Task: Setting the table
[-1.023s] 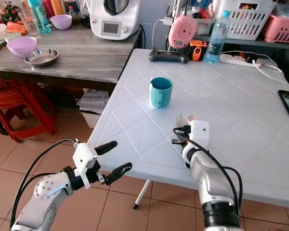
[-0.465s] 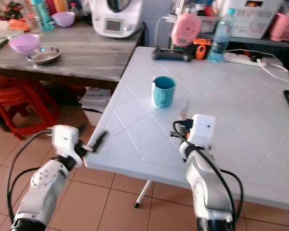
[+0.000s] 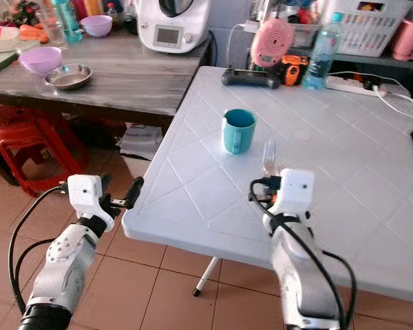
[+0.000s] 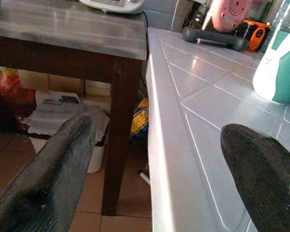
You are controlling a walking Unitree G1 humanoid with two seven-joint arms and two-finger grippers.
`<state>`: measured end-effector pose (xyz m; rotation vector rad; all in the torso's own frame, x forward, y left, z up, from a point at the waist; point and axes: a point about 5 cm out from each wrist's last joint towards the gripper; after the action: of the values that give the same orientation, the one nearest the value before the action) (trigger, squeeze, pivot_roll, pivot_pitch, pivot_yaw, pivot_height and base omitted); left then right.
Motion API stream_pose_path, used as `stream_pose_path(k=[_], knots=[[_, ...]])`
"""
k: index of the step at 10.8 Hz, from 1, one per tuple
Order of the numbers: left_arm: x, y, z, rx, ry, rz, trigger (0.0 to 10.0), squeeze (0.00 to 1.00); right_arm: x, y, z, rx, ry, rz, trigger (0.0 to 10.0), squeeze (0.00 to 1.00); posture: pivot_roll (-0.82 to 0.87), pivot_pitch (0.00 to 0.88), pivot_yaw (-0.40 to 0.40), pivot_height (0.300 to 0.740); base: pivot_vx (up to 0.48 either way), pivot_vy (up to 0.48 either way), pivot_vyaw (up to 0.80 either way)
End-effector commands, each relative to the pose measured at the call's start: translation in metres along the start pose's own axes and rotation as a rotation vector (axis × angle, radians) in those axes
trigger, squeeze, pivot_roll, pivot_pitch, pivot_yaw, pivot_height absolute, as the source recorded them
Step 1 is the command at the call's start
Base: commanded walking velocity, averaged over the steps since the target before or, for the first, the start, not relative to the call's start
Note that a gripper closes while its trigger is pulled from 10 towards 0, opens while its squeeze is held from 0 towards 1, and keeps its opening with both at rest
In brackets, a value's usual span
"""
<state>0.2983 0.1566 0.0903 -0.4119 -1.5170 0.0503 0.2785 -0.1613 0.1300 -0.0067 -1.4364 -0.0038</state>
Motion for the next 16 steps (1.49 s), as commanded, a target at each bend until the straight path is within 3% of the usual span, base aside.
stream_pose_path(k=[1,4,11,16], knots=[[0.0,-0.005,-0.003,-0.011,0.004,0.015,10.0,0.0,0.009,-0.001,0.003,-0.007,-0.045,0.008,10.0,0.0,0.0,0.008,-0.003,0.74,0.0,0.259,-0.8],[-0.005,-0.013,-0.005,-0.035,0.012,0.011,10.0,0.0,0.014,-0.003,0.002,-0.004,-0.085,-0.005,10.0,0.0,-0.01,0.0,-0.002,0.74,0.0,0.326,-0.68],[-0.003,-0.018,-0.012,-0.037,-0.008,0.016,10.0,0.0,0.025,-0.008,0.004,-0.007,-0.187,-0.05,10.0,0.0,-0.02,0.0,-0.005,0.74,0.0,0.337,0.0],[0.003,-0.015,-0.016,-0.019,-0.03,0.005,10.0,0.0,0.02,-0.006,0.005,-0.007,-0.185,-0.062,10.0,0.0,-0.01,0.0,0.004,0.74,0.0,0.349,0.16]])
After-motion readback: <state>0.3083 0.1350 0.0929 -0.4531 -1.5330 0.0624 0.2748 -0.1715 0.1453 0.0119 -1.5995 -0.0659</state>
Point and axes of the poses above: a point about 5 cm out from each wrist's last joint towards the gripper, its own z axis pointing back from the gripper into the wrist, its own x axis along the axis of the wrist's last joint, y = z × x, and after that the axes turned 7 degrees about z, right-handed
